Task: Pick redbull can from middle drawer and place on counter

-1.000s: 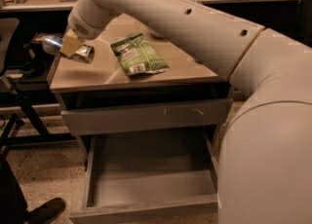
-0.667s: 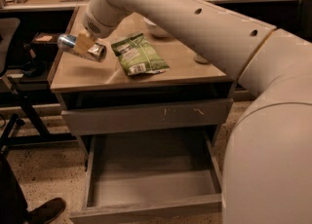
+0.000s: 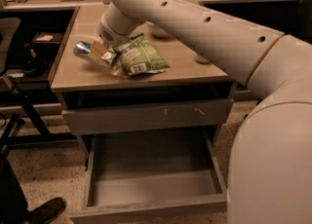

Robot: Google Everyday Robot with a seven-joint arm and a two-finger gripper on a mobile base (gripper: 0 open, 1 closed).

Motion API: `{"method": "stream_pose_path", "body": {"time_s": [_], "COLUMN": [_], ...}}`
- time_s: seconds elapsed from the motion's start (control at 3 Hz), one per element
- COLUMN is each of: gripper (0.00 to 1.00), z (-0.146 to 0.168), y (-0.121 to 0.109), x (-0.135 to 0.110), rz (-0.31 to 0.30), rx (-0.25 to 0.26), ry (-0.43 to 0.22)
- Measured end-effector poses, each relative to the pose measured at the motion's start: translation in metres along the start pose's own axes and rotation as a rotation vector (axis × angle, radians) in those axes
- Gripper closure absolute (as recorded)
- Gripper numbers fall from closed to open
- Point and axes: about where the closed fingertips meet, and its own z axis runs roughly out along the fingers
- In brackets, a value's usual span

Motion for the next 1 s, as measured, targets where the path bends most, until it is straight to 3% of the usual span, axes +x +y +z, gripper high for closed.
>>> {"method": "stream_pose_path", "body": {"time_s": [0.67, 1.0], "gripper": [1.0, 0.84], "z": [0.032, 0.032], "y": [0.025, 0.026], "x": [0.009, 0.009], "rz": [0.013, 0.013], "rx": [-0.058, -0.06], "ry": [-0.018, -0.019]}}
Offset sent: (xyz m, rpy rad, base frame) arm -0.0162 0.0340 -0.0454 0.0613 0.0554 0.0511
